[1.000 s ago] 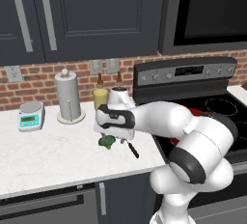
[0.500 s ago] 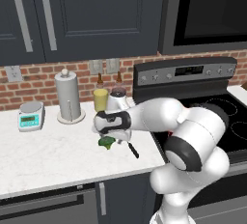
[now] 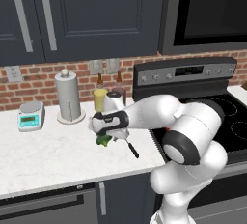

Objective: Put the mushroom and broccoli in the pot. Retrieve the spatula and lightly stir the vegetables in the pot.

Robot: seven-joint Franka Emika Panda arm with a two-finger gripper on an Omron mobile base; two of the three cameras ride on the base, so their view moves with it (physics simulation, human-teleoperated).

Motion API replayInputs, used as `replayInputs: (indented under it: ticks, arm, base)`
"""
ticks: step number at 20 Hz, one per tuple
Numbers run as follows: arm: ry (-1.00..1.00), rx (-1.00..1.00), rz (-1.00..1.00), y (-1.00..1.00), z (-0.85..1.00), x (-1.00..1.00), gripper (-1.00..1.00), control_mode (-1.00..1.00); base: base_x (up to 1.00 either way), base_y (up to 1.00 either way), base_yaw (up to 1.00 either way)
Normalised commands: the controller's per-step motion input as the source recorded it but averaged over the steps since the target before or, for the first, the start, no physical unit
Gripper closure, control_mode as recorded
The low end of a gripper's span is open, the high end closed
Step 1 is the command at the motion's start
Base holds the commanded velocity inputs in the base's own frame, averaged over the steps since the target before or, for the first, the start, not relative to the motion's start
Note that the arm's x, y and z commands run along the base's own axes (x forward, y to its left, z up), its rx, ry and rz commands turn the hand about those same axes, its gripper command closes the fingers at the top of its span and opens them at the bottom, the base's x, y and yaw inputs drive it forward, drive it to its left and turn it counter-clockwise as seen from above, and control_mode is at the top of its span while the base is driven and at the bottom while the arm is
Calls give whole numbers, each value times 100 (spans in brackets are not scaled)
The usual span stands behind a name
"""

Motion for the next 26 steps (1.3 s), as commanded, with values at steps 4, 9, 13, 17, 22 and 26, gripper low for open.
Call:
replayInputs:
  ticks: [4,9,13,17,22,26]
  arm:
    - [-6,0,0,8,-22,0,100,-100]
    - [-1,0,0,8,-26,0,100,-100]
    - [-4,0,0,0,-7,-1,100,-100]
    - [-12,1,0,0,7,-10,100,-100]
    - [-16,0,0,-1,49,-19,100,-100]
    - [-8,0,-1,-31,66,-19,100,-100]
  base:
    - [0,0,0]
    - [0,0,0]
    - [0,0,0]
    - [0,0,0]
    - [0,0,0]
    - [0,0,0]
